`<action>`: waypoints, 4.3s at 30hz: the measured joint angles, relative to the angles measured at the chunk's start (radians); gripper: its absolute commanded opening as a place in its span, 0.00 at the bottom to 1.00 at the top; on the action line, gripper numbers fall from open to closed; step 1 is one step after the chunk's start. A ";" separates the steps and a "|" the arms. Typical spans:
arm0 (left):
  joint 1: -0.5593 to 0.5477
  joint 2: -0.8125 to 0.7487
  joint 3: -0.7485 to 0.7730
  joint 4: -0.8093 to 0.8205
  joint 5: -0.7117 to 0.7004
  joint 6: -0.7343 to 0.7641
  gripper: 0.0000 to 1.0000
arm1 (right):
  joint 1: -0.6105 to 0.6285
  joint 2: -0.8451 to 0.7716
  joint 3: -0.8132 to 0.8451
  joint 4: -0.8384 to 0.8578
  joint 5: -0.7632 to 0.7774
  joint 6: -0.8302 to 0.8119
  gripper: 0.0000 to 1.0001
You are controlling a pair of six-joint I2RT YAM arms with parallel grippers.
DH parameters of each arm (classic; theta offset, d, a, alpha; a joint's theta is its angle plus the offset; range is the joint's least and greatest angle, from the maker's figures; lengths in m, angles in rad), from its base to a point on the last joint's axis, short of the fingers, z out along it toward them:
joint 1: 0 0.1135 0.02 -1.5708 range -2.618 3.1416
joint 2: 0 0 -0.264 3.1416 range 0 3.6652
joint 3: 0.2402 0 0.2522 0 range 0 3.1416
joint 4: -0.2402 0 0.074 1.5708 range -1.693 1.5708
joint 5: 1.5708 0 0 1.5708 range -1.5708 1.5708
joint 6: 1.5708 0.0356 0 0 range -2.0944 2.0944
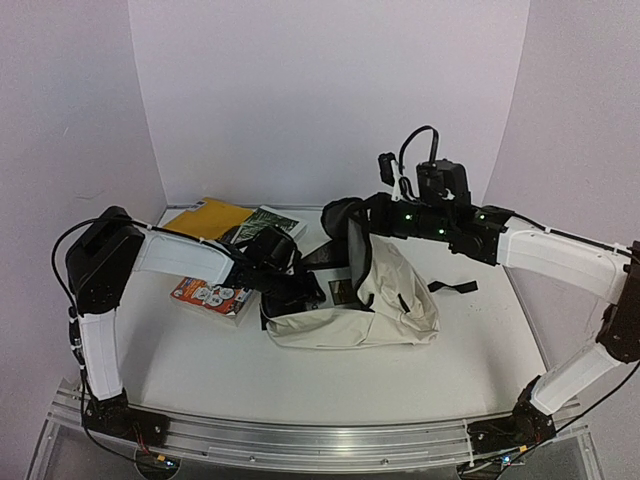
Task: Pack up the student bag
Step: Place the book in the student bag, then pick up the files at the corner of the board.
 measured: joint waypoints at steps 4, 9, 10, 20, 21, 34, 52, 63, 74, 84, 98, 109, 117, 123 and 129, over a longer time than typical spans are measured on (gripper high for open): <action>0.000 0.039 0.024 0.060 0.045 -0.003 0.54 | 0.005 0.005 0.000 0.000 0.002 0.000 0.00; -0.002 0.071 0.046 0.112 0.079 -0.006 0.51 | 0.014 0.019 0.000 0.006 0.009 0.001 0.00; -0.003 0.077 0.050 0.122 0.082 -0.008 0.50 | 0.017 0.021 0.000 0.008 0.010 0.001 0.00; -0.019 0.122 0.130 0.202 0.121 -0.013 0.48 | 0.032 0.054 0.029 0.034 0.018 0.002 0.00; -0.020 0.122 0.131 0.212 0.126 -0.014 0.48 | 0.032 0.054 0.029 0.037 0.018 0.002 0.00; -0.021 0.107 0.086 0.227 0.079 -0.001 0.64 | 0.039 0.041 0.012 0.064 0.122 0.004 0.00; 0.178 -0.362 -0.143 0.002 -0.026 0.082 0.93 | -0.192 -0.137 -0.397 0.133 0.130 0.245 0.00; 0.434 -0.489 -0.257 -0.066 0.006 0.082 0.98 | -0.214 -0.109 -0.537 0.150 0.124 0.342 0.15; 0.805 -0.555 -0.450 0.105 0.048 -0.004 0.98 | -0.223 -0.158 -0.557 0.130 0.150 0.321 0.92; 0.985 -0.389 -0.502 0.383 0.050 -0.074 0.82 | -0.224 -0.306 -0.549 0.097 0.200 0.283 0.97; 1.003 -0.104 -0.414 0.522 -0.013 -0.031 0.61 | -0.224 -0.314 -0.523 0.057 0.241 0.262 0.97; 1.003 0.025 -0.271 0.547 -0.017 -0.005 0.50 | -0.224 -0.315 -0.513 0.038 0.254 0.257 0.97; 1.003 0.082 -0.224 0.546 0.000 -0.010 0.36 | -0.224 -0.328 -0.510 0.030 0.269 0.253 0.97; 1.008 0.085 -0.224 0.559 -0.002 -0.034 0.14 | -0.223 -0.342 -0.510 0.022 0.278 0.251 0.97; 1.013 0.064 -0.232 0.584 0.006 -0.063 0.00 | -0.223 -0.357 -0.510 0.006 0.287 0.250 0.97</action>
